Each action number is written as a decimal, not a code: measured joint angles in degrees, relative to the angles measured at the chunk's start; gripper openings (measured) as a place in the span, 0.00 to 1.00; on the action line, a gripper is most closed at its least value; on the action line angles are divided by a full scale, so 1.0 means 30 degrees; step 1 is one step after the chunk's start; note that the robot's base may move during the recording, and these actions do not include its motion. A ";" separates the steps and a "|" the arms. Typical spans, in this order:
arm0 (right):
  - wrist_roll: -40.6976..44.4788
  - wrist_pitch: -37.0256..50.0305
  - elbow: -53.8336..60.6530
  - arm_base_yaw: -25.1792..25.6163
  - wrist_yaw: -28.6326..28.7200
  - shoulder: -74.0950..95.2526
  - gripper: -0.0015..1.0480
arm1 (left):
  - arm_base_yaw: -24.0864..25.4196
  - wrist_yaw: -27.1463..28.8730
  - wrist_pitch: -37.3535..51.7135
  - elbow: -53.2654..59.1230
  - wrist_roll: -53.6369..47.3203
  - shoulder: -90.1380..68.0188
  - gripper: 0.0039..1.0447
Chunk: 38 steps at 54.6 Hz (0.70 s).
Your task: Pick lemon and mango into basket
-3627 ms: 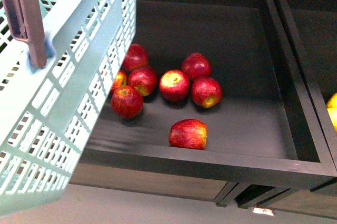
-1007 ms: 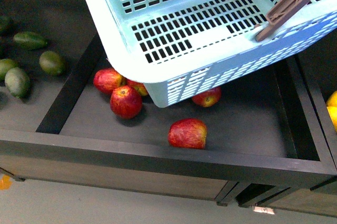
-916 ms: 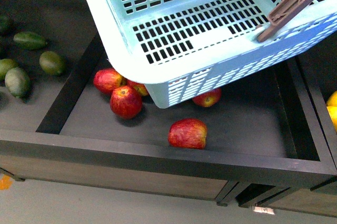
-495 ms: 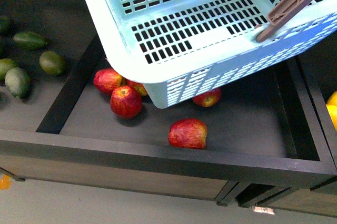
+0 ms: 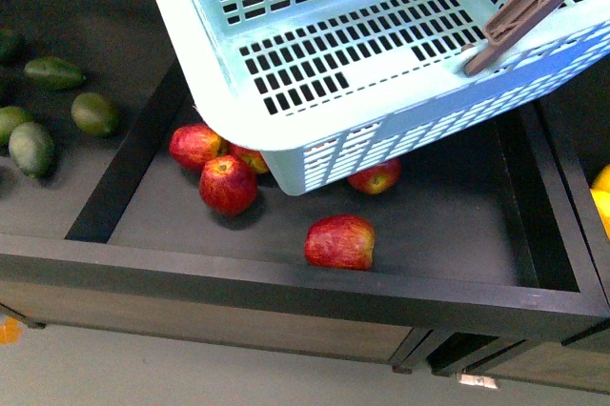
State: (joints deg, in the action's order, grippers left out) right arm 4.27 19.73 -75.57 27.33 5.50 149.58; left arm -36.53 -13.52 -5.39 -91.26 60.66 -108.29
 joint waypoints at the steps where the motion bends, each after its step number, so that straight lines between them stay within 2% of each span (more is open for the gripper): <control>1: -0.0007 0.0058 0.0058 0.0029 0.0022 0.0000 0.61 | 0.0000 0.0000 0.0000 0.0000 0.0000 0.0000 0.04; 8: 0.0007 0.0583 0.1020 0.0248 0.0634 -0.0561 0.59 | 0.0000 -0.0007 0.0000 0.0000 0.0000 0.0000 0.04; 13: -0.0007 0.1282 0.2426 0.0539 0.1894 -0.2127 0.59 | 0.0000 0.0000 0.0000 0.0000 -0.0007 0.0000 0.04; 24: -0.0627 0.2747 0.5982 0.0750 0.5843 -0.8335 0.59 | 0.0000 -0.0007 0.0000 0.0000 0.0000 0.0000 0.04; 38: -0.2477 0.3446 0.8677 0.0124 0.8313 -1.5912 0.59 | 0.0000 0.0000 0.0000 0.0000 -0.0007 0.0000 0.04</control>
State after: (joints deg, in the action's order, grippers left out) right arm -3.16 30.06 -49.54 27.70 30.44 101.84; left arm -36.53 -13.52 -5.39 -91.26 60.64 -108.29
